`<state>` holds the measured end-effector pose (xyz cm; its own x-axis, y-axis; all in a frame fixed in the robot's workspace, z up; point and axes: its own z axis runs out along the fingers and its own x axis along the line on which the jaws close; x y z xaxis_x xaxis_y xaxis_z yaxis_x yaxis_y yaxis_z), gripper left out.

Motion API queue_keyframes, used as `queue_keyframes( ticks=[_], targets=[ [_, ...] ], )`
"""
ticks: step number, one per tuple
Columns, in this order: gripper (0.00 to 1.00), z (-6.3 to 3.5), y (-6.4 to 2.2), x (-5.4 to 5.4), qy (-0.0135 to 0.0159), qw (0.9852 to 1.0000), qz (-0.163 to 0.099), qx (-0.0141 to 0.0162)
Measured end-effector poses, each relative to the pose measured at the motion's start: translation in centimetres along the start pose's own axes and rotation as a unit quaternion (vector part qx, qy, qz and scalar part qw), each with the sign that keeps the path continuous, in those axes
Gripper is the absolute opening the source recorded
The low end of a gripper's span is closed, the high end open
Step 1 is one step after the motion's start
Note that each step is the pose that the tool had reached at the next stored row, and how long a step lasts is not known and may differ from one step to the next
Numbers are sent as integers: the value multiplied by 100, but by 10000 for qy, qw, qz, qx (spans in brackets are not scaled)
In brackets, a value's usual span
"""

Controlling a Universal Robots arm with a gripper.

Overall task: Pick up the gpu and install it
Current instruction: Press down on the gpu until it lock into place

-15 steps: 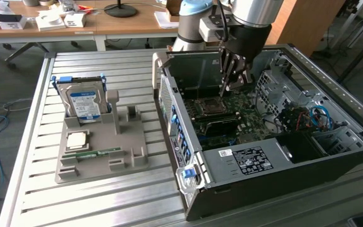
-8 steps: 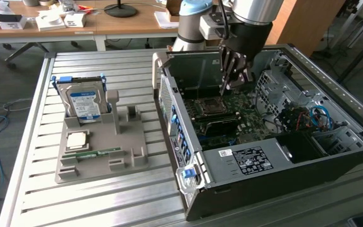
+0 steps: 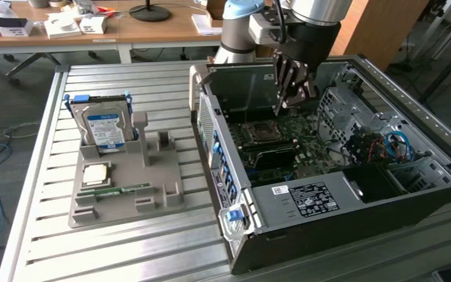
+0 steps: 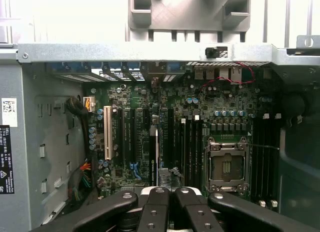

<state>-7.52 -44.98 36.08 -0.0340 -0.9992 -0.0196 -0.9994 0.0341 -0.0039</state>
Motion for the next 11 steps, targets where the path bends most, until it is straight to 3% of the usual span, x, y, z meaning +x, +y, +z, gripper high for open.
queue_keyframes(
  ticks=[11],
  targets=[
    [11,-2,-12,0,2,10000,-1,-1]
  ],
)
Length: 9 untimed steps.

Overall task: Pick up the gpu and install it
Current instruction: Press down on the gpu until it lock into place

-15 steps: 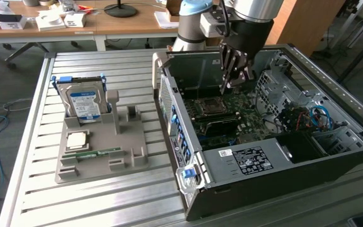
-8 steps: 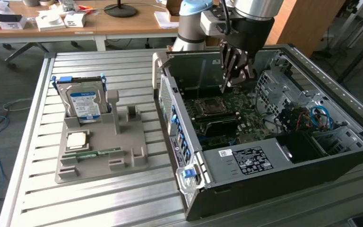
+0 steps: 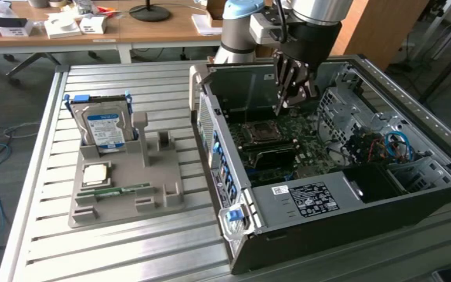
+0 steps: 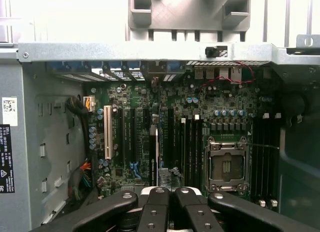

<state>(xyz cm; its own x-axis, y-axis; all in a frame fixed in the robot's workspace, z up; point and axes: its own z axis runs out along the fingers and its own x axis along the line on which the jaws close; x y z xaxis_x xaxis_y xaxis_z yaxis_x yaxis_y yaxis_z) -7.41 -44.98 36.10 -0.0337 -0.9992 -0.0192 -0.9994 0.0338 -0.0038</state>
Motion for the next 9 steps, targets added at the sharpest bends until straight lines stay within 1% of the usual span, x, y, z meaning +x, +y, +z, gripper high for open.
queue_keyframes(
  ticks=[9],
  targets=[
    [11,1,-35,-1,-1,10000,2,0]
  ],
)
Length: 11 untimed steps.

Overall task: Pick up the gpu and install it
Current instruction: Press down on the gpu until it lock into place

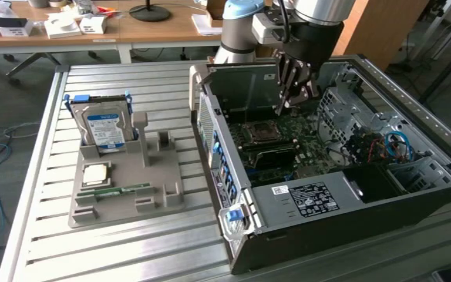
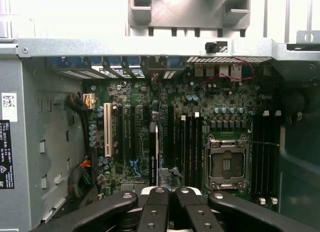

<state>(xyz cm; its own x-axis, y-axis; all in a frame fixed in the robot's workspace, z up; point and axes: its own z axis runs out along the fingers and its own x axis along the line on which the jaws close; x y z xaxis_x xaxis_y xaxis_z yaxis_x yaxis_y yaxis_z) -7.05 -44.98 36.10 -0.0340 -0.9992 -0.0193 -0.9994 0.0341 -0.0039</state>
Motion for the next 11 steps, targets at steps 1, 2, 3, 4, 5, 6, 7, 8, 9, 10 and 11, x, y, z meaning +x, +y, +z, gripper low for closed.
queue_keyframes(
  ticks=[1,2,3,4,5,6,7,8,9,10,11],
  targets=[
    [11,0,-2,0,0,10000,0,0],
    [11,0,-2,0,0,10000,0,0],
    [11,0,-3,0,0,10000,0,0],
    [11,0,-7,0,0,10000,-2,0],
    [11,0,-10,0,0,10000,-1,0],
    [11,0,-11,0,0,10000,0,0],
    [11,0,-11,0,0,10000,0,0],
    [11,0,-12,0,0,10000,0,0],
    [11,0,-12,0,0,10000,0,0],
    [11,0,-12,0,0,10000,0,0],
    [11,0,-12,0,0,10000,0,0]
  ],
)
